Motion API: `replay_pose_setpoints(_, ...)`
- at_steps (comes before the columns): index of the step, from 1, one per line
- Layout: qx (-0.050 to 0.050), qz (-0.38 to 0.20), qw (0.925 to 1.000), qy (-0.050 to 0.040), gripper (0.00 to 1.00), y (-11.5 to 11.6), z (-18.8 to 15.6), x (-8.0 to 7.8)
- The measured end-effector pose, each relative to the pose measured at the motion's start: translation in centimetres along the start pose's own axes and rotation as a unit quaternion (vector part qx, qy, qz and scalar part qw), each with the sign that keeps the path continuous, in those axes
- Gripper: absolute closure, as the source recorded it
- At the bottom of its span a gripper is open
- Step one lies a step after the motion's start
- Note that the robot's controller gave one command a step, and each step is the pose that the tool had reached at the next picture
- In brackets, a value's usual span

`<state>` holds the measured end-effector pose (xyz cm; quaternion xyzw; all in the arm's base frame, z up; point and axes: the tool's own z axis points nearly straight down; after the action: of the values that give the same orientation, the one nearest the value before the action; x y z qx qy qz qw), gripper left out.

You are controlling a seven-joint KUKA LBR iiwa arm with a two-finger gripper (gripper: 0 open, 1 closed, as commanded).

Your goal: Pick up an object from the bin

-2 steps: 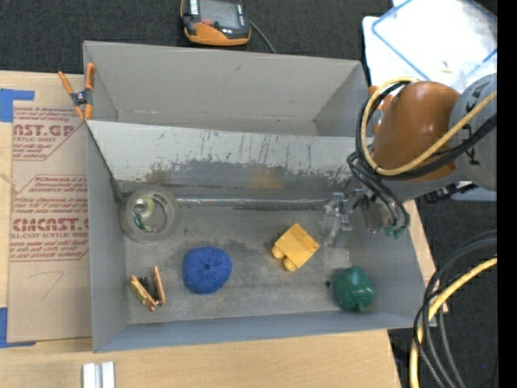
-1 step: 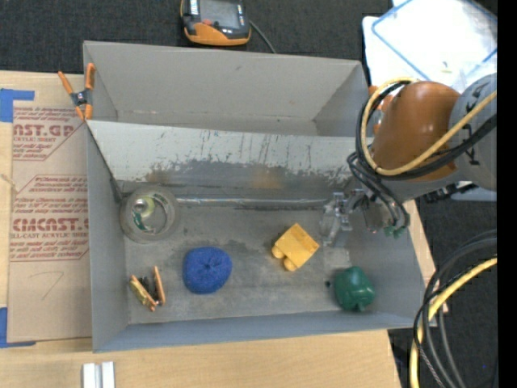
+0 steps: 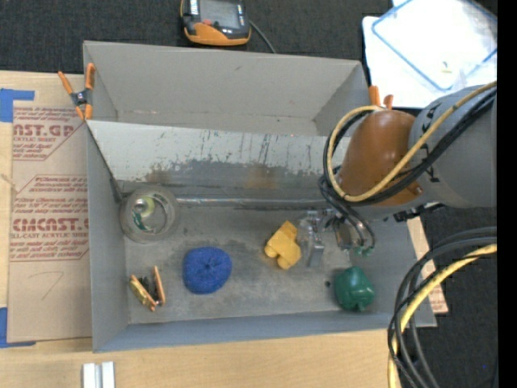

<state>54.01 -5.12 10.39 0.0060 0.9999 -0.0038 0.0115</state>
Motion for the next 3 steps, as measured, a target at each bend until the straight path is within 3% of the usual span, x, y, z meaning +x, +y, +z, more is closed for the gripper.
replay_pose_setpoints(1, 0.001, 0.126, 0.992, -0.0076, 1.0, 3.2, -0.1, -0.1)
replay_pose_setpoints(2, -0.004, 0.03, 0.9994, -0.0144, 1.0, 1.9, 1.7, -1.5)
replay_pose_setpoints(3, 0.0, 0.048, 0.9988, -0.0103, 1.0, 1.8, 0.8, -0.7)
